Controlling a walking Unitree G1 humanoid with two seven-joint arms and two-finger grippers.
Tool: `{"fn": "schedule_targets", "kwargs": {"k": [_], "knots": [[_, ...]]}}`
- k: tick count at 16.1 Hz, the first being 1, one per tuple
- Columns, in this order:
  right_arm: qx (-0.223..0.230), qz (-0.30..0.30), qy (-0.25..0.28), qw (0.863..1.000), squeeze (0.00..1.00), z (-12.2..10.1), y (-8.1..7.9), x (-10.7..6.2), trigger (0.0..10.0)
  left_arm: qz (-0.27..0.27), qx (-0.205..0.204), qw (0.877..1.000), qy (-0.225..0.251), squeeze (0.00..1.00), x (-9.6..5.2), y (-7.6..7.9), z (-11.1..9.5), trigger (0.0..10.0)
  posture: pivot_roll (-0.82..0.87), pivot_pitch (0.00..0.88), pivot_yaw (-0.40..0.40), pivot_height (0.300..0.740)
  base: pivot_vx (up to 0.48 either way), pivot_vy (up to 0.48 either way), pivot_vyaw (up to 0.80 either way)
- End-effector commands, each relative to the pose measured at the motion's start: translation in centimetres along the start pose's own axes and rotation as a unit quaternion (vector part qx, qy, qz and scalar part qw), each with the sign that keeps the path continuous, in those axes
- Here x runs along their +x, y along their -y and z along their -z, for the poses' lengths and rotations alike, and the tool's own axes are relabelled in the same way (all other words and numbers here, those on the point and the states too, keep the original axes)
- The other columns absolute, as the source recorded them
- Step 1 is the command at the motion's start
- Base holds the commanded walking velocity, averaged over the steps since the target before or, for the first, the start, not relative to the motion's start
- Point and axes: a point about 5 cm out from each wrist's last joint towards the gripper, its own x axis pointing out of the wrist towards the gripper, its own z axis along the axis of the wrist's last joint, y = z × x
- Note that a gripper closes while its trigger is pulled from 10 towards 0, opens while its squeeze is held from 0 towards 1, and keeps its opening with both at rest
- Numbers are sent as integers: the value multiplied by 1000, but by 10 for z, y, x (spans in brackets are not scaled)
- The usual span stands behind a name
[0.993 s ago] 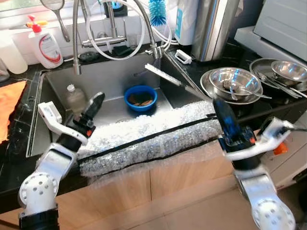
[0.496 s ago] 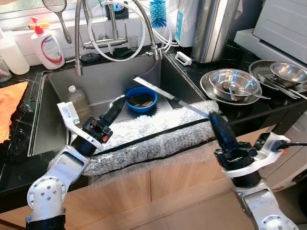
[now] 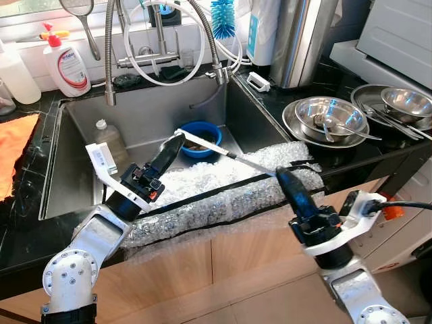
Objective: Kitchen organization
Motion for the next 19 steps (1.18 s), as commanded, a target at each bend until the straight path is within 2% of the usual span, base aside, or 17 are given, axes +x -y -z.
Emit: {"fn": "schedule_targets", "kwargs": {"k": [1,14,15,16,19], "knots": [[1,-2,-6,1000,0,2,0,0,10000,8,8,1000,3,0,0,5,-3,10000,-81,38,17,740,0,0,0],[25,-24,-33,999,0,13,-3,-2,10000,-4,-3,1000,10,0,2,0,0,10000,-84,37,20,740,0,0,0],[25,-25,-34,999,0,13,-3,-2,10000,-8,-4,1000,12,0,3,-1,0,6471,-85,37,20,740,0,0,0],[26,-25,-34,999,0,13,-3,-2,10000,-9,-6,1000,15,0,3,-2,-1,0,-84,36,20,740,0,0,0],[25,-27,-40,999,0,15,-2,-2,10000,-12,-13,1000,18,0,3,-3,1,0,-84,33,19,740,0,0,0]]}}
